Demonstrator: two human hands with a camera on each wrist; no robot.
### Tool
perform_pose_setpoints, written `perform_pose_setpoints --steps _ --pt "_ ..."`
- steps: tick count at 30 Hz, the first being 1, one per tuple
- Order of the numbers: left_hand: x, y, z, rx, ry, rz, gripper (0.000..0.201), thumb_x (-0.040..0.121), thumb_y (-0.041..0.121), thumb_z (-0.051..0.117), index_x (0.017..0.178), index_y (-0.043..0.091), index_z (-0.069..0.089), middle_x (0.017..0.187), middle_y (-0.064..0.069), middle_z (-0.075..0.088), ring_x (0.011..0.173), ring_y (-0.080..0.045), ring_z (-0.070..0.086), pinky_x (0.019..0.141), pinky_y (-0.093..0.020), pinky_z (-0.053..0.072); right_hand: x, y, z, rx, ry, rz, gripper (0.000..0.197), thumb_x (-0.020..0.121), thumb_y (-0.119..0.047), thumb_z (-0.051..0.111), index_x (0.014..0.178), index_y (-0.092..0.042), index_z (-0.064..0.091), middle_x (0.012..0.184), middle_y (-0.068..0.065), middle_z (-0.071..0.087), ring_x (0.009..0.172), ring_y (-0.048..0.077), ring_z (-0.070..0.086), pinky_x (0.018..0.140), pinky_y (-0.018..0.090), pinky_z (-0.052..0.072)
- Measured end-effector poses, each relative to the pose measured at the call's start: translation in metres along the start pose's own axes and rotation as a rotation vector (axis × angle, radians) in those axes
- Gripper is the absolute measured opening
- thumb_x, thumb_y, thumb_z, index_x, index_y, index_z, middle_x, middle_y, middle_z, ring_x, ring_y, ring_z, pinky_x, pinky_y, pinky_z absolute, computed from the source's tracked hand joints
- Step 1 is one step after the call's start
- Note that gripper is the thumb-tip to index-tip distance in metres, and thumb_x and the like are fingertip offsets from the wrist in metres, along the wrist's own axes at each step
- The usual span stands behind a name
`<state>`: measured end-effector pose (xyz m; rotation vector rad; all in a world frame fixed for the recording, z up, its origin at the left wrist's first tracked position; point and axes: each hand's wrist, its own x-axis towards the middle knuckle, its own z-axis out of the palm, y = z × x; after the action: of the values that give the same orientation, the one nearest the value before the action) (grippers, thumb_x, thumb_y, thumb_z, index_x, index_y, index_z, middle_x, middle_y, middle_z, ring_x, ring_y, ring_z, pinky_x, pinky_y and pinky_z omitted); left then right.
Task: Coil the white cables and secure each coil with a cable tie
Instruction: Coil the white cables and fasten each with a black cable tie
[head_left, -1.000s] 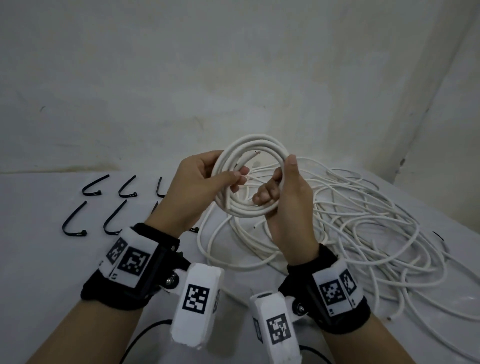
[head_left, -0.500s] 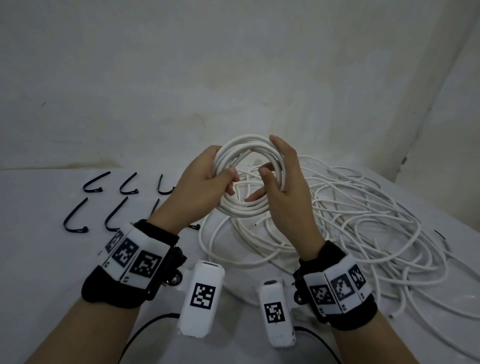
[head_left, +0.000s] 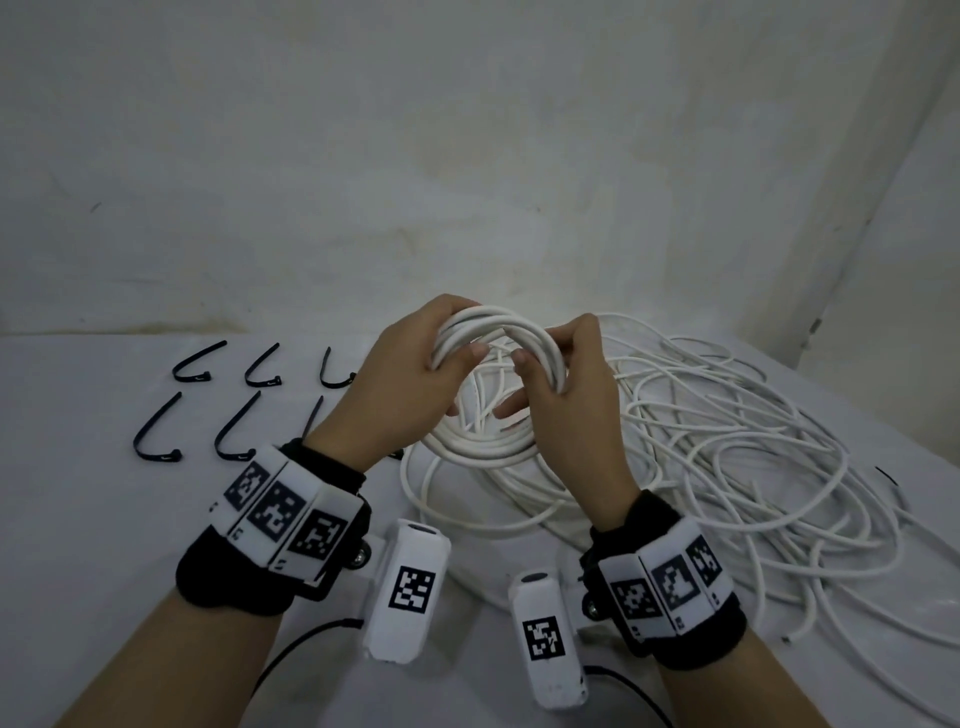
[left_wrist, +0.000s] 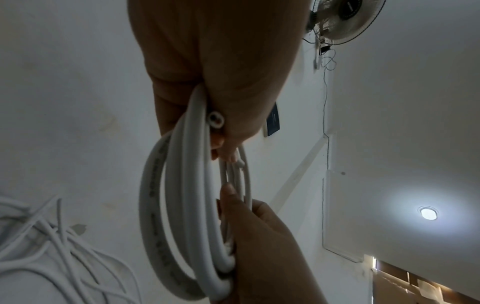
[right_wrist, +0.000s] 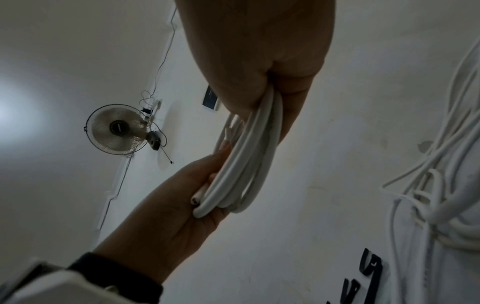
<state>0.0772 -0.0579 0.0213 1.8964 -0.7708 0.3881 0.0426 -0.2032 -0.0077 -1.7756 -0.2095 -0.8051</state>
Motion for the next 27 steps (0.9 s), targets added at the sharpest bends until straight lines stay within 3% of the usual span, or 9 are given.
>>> perform_pose_setpoints --steps 3,5,6,9,13,15,19,22,27 --pt "0.0002 -0.0015 -0.0015 0.052 -0.045 0.005 0.015 0.094 0.021 0.055 0.109 0.021 0.058 0.074 0.010 0.059 0.046 -0.009 0.057 0.048 -0.019 0.047 0.0034 0.0046 -0.0007 -0.079 -0.007 -0.076 0.013 0.095 -0.012 0.058 0.100 -0.015 0.046 0.084 -0.005 0.059 0.062 0.012 0.065 0.049 0.021 0.051" --pt "-0.0001 -0.0025 -0.0024 0.065 -0.087 0.005 0.014 0.094 0.022 0.055 0.108 0.022 0.059 0.073 0.008 0.059 0.046 -0.009 0.057 0.048 -0.021 0.048 0.0041 0.0069 0.0001 -0.175 -0.051 -0.177 0.023 0.093 -0.013 0.059 0.115 -0.020 0.052 0.096 -0.005 0.058 0.076 0.012 0.064 0.059 0.028 0.055" --pt "0.0000 -0.0032 -0.0029 0.061 -0.101 0.001 0.014 0.094 0.022 0.055 0.108 0.022 0.059 0.072 0.007 0.059 0.046 -0.009 0.057 0.048 -0.023 0.049 0.0040 0.0081 0.0001 -0.218 -0.079 -0.228 0.030 0.093 -0.015 0.060 0.122 -0.021 0.054 0.101 -0.005 0.057 0.081 0.009 0.061 0.063 0.026 0.055" --pt "0.0008 -0.0046 -0.0055 0.009 -0.133 -0.033 0.018 0.094 0.020 0.056 0.112 0.021 0.060 0.072 0.005 0.059 0.048 -0.012 0.057 0.049 -0.029 0.051 0.0041 0.0073 -0.0012 -0.288 -0.127 -0.335 0.037 0.091 -0.017 0.063 0.128 -0.019 0.057 0.103 -0.003 0.055 0.082 0.000 0.054 0.069 0.007 0.045" --pt "0.0019 -0.0086 -0.0075 -0.067 -0.199 -0.081 0.018 0.094 0.021 0.056 0.111 0.019 0.061 0.067 0.005 0.057 0.048 -0.015 0.054 0.051 -0.034 0.050 0.0066 0.0071 -0.0032 -0.363 -0.081 -0.456 0.030 0.088 -0.011 0.065 0.118 -0.009 0.064 0.102 0.007 0.064 0.089 0.005 0.056 0.079 0.005 0.040" --pt "0.0024 -0.0094 -0.0070 -0.123 -0.220 -0.106 0.018 0.094 0.020 0.056 0.111 0.017 0.061 0.067 0.002 0.056 0.048 -0.015 0.051 0.051 -0.034 0.047 0.0067 0.0071 -0.0043 -0.382 -0.006 -0.492 0.020 0.087 -0.009 0.066 0.107 -0.005 0.067 0.096 0.008 0.068 0.086 0.009 0.060 0.076 0.007 0.043" --pt "0.0016 -0.0070 -0.0044 -0.211 -0.240 -0.126 0.021 0.097 0.015 0.051 0.115 0.010 0.060 0.067 0.002 0.052 0.046 -0.011 0.046 0.049 -0.028 0.044 0.0048 0.0058 -0.0061 -0.377 0.035 -0.558 0.009 0.087 -0.005 0.065 0.094 0.000 0.065 0.096 0.012 0.069 0.082 0.022 0.067 0.068 0.031 0.053" --pt "0.0011 -0.0069 -0.0045 -0.249 -0.259 -0.136 0.021 0.097 0.015 0.050 0.114 0.008 0.060 0.067 0.002 0.051 0.046 -0.010 0.045 0.047 -0.026 0.043 0.0051 0.0056 -0.0064 -0.419 -0.019 -0.603 0.007 0.084 0.000 0.067 0.091 0.000 0.066 0.103 0.010 0.068 0.089 0.020 0.065 0.073 0.027 0.053" --pt "-0.0003 -0.0042 -0.0039 -0.269 -0.275 -0.132 0.024 0.097 0.014 0.049 0.117 0.006 0.059 0.070 -0.002 0.053 0.046 -0.010 0.047 0.050 -0.026 0.049 0.0067 0.0067 -0.0081 -0.405 -0.020 -0.566 0.005 0.083 0.003 0.066 0.085 0.000 0.062 0.089 0.009 0.065 0.077 0.021 0.061 0.065 0.027 0.048"
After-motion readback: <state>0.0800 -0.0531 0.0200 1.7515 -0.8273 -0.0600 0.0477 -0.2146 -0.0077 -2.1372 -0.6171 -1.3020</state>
